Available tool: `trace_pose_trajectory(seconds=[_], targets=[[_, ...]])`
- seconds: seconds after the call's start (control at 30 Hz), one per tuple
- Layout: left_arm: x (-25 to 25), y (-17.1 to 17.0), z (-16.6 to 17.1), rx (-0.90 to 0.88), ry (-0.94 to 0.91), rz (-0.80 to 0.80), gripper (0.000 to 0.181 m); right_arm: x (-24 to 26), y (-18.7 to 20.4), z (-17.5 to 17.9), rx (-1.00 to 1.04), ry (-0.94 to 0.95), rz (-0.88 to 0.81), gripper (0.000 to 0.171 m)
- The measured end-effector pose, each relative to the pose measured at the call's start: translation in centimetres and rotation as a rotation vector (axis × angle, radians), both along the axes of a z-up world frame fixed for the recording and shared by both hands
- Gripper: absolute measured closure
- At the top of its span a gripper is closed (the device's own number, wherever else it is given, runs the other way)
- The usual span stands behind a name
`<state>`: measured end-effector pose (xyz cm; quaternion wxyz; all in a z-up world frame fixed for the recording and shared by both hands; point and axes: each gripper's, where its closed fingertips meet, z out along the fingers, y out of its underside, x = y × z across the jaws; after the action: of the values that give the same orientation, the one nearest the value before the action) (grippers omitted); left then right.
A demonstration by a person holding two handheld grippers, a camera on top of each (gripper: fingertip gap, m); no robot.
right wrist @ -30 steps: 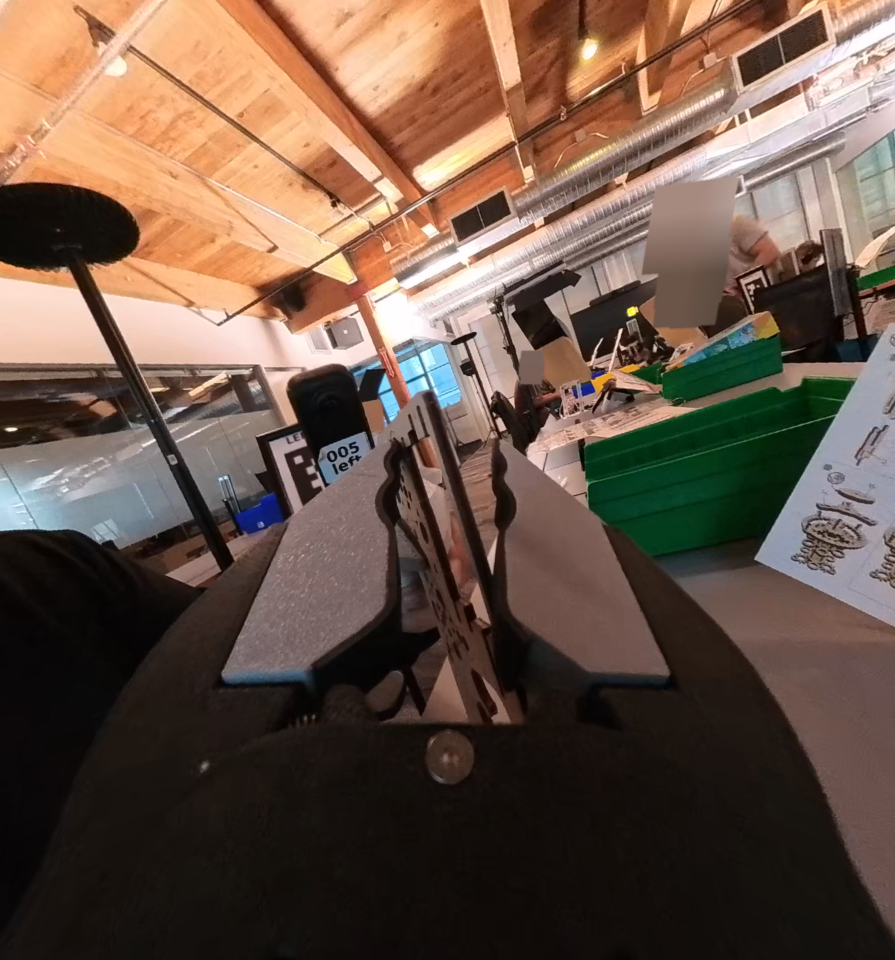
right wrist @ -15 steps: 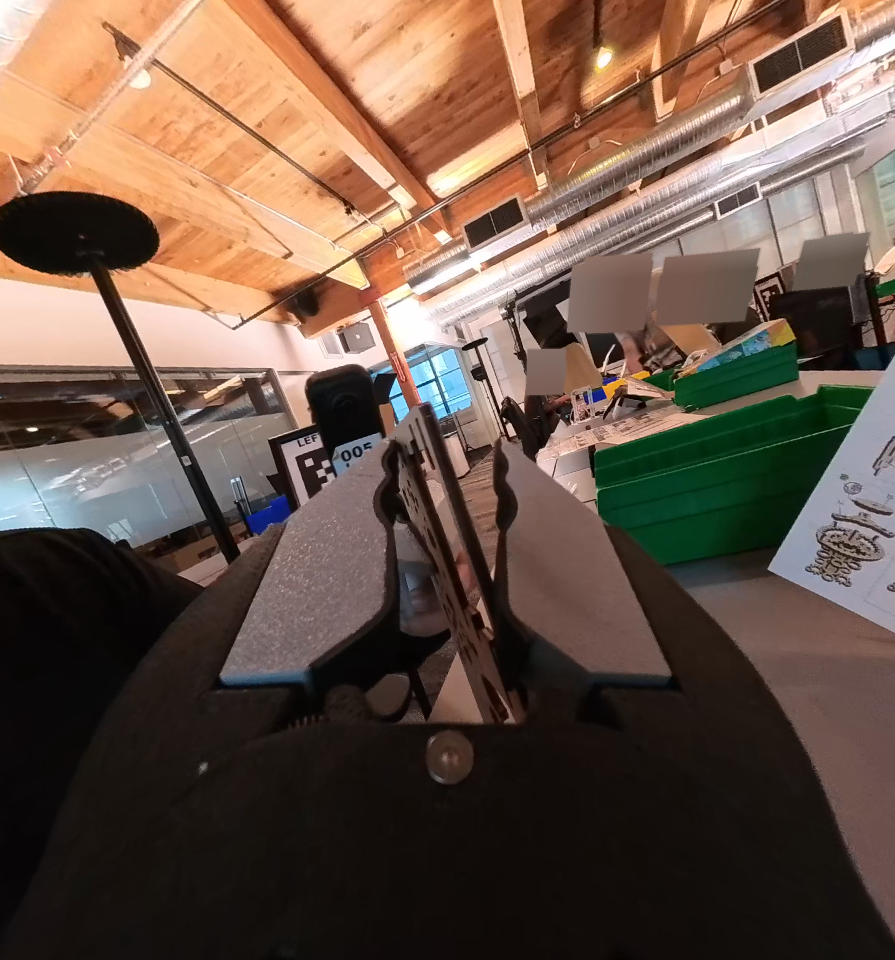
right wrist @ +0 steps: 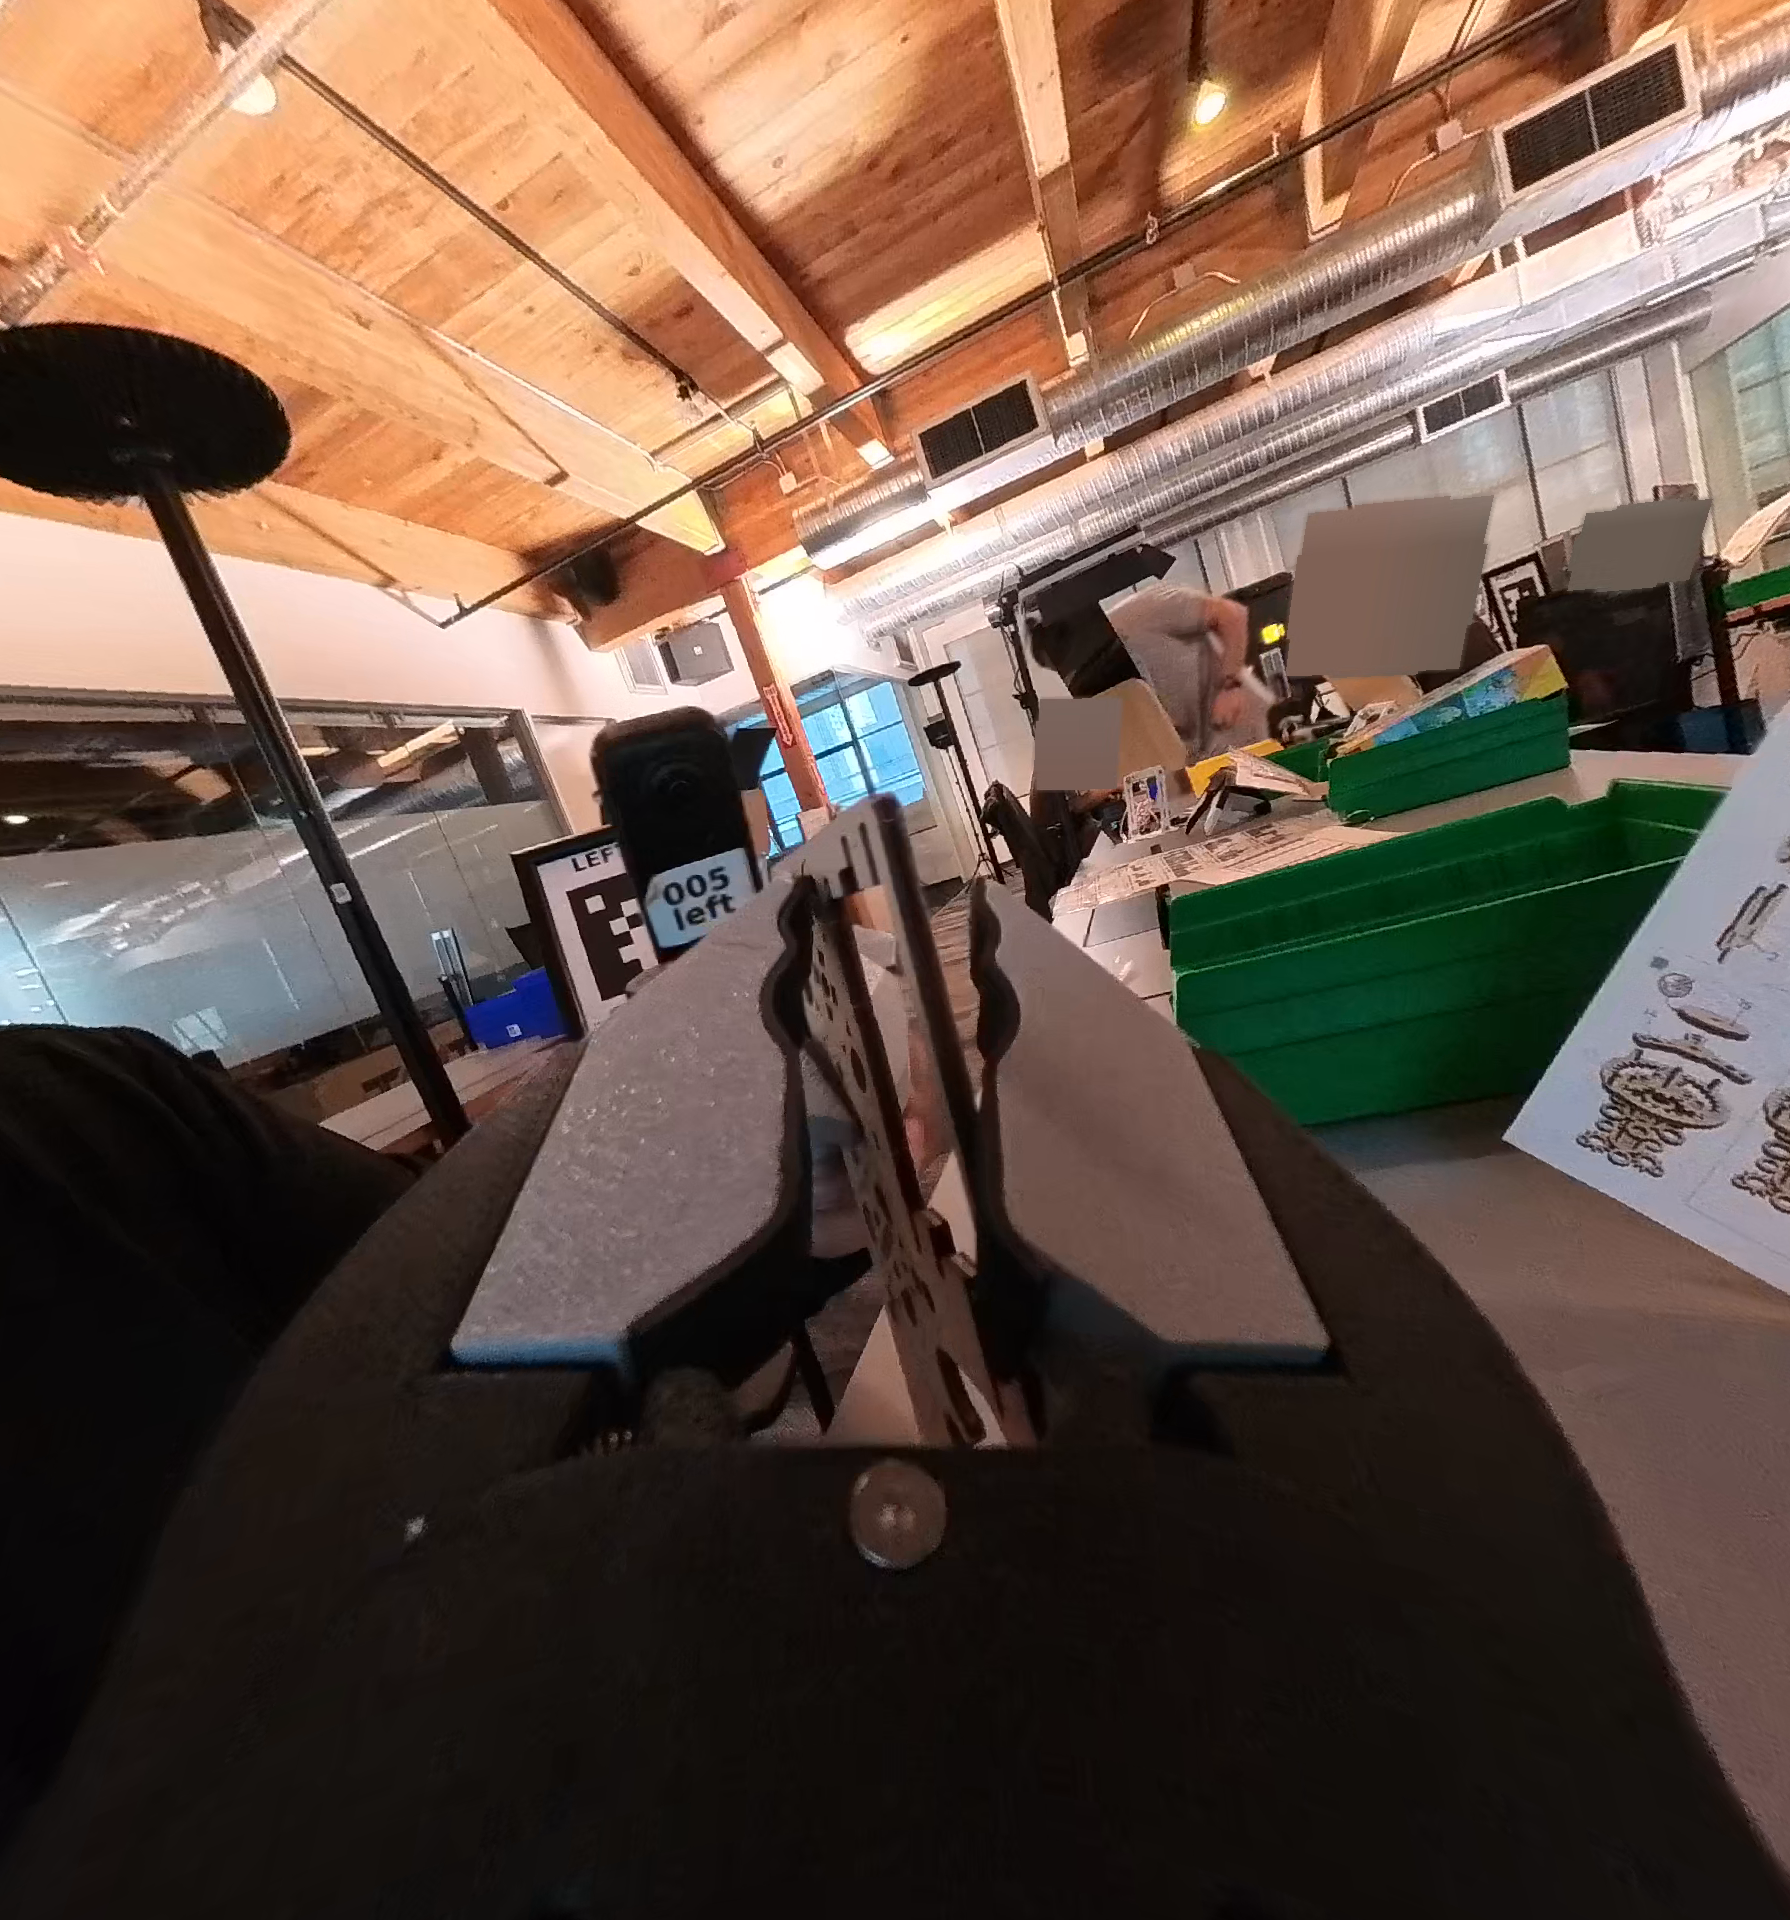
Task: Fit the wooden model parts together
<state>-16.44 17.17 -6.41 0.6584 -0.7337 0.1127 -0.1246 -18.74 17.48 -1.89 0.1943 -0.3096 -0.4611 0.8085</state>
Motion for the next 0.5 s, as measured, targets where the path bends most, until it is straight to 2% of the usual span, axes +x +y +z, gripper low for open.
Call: trace_pose_trajectory(seconds=[0.03, 0.23, 0.5], targets=[[0.12, -0.02, 0.02, 0.002, 0.023, 0.007, 0.18, 0.11, -0.04, 0.05, 0.005, 0.006, 0.001, 0.145], [0.67, -0.16, 0.3, 0.01, 0.092, 0.018, 0.179, 0.63, -0.23, 0.44, 0.046, 0.039, -0.024, 0.147], [0.44, -0.14, 0.22, 0.009, 0.071, 0.023, 0.178, 0.62, -0.36, 0.25, 0.078, 0.032, -0.056, 0.157]])
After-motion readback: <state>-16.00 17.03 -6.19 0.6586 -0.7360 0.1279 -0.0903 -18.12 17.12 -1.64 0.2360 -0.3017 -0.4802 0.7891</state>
